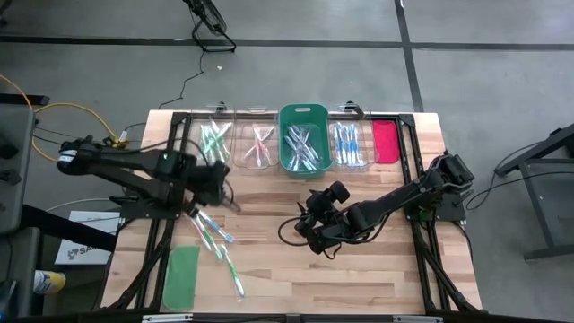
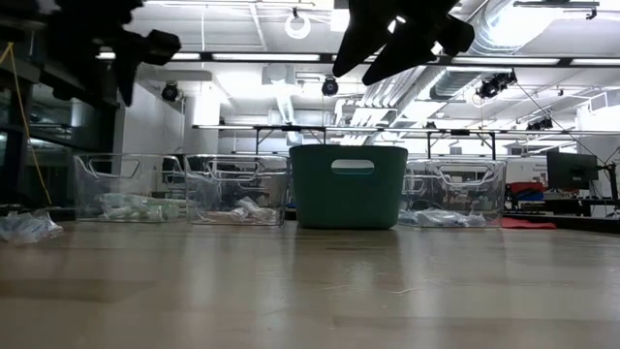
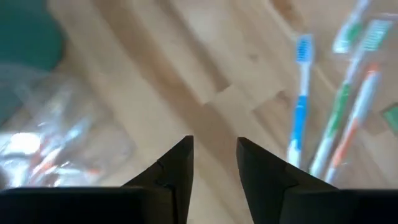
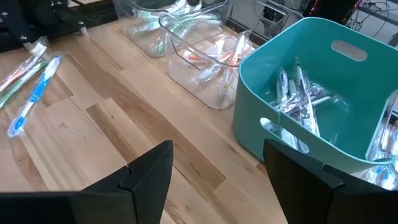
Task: Pick & Place Toothbrushes
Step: Put the blue toothbrush into the right transparent bin
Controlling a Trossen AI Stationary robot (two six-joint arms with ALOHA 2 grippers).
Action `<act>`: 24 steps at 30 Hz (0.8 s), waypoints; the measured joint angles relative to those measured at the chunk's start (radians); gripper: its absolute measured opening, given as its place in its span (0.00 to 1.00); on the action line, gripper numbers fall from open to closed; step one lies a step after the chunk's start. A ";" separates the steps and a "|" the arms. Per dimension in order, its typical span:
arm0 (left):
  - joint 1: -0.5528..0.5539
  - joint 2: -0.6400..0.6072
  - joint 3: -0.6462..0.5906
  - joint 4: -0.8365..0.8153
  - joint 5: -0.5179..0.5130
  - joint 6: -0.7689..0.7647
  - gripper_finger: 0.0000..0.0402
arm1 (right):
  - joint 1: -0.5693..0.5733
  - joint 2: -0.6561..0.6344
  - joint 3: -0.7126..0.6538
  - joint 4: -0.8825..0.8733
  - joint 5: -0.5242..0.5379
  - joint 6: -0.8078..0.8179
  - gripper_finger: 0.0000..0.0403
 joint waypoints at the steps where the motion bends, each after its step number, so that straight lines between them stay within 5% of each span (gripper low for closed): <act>1: -0.034 0.001 -0.015 0.003 -0.001 -0.017 0.29 | 0.000 0.000 0.000 0.000 0.000 0.000 0.61; 12: -0.286 0.097 -0.170 0.212 0.000 -0.157 0.29 | 0.000 0.000 0.000 0.016 -0.001 0.003 0.61; 24: -0.334 0.297 -0.204 0.269 -0.003 -0.207 0.29 | 0.007 0.000 0.000 0.020 -0.004 0.000 0.61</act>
